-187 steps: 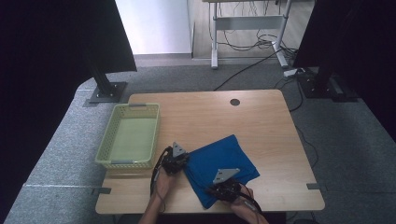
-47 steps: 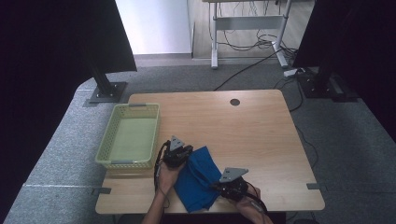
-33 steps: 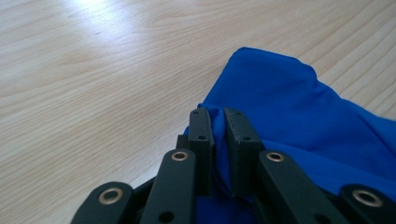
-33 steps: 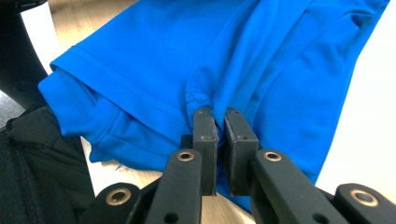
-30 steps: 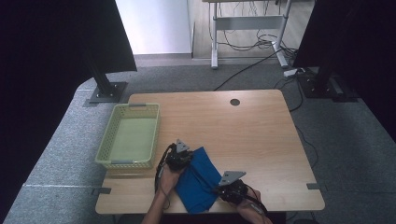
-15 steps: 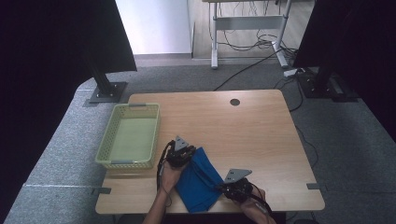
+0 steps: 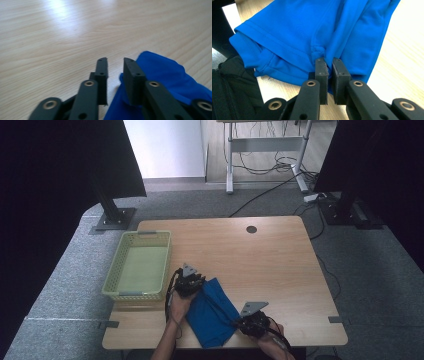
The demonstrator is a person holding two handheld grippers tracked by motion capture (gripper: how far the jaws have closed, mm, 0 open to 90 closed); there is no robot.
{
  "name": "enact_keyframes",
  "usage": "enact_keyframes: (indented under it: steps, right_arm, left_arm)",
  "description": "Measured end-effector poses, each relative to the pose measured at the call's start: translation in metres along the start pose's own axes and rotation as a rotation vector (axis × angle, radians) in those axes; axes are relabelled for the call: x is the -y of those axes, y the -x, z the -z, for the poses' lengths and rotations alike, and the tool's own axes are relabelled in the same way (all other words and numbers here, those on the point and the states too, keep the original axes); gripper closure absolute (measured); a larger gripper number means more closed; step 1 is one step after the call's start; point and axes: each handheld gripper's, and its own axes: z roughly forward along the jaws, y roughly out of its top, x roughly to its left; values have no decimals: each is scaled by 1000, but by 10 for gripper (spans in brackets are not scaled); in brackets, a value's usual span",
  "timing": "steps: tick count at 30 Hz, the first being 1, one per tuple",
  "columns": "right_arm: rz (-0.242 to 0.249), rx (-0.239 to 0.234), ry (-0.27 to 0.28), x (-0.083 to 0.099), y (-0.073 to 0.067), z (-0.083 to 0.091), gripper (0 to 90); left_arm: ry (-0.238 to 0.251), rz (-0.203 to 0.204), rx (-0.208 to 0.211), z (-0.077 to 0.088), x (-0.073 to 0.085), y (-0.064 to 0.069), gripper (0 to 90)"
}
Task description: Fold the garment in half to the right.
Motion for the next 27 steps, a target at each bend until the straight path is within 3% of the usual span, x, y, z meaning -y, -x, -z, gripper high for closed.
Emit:
enact_keyframes:
  steps: [7, 11, 14, 18, 22, 27]
  right_arm:
    - [-8, -6, 4, 1, 1, 0, 832]
    - [-9, -11, 7, 1, 2, -1, 823]
    - [-8, -12, 8, 1, 2, -1, 819]
    - [-11, -16, 11, 2, 2, -1, 816]
    - [-15, -19, 12, 2, 3, -1, 815]
    - [-15, -23, 17, 2, 4, -1, 812]
  left_arm:
    - [6, -7, -2, 11, 4, -2, 624]
    - [-9, -41, 17, 17, 9, 2, 462]
    - [-23, -79, 0, 21, 11, 7, 339]
    - [-14, -54, 21, 28, 13, 10, 220]
    - [-18, -59, 26, 37, 15, 16, 160]
    - [-30, -76, 63, 47, 22, 22, 150]
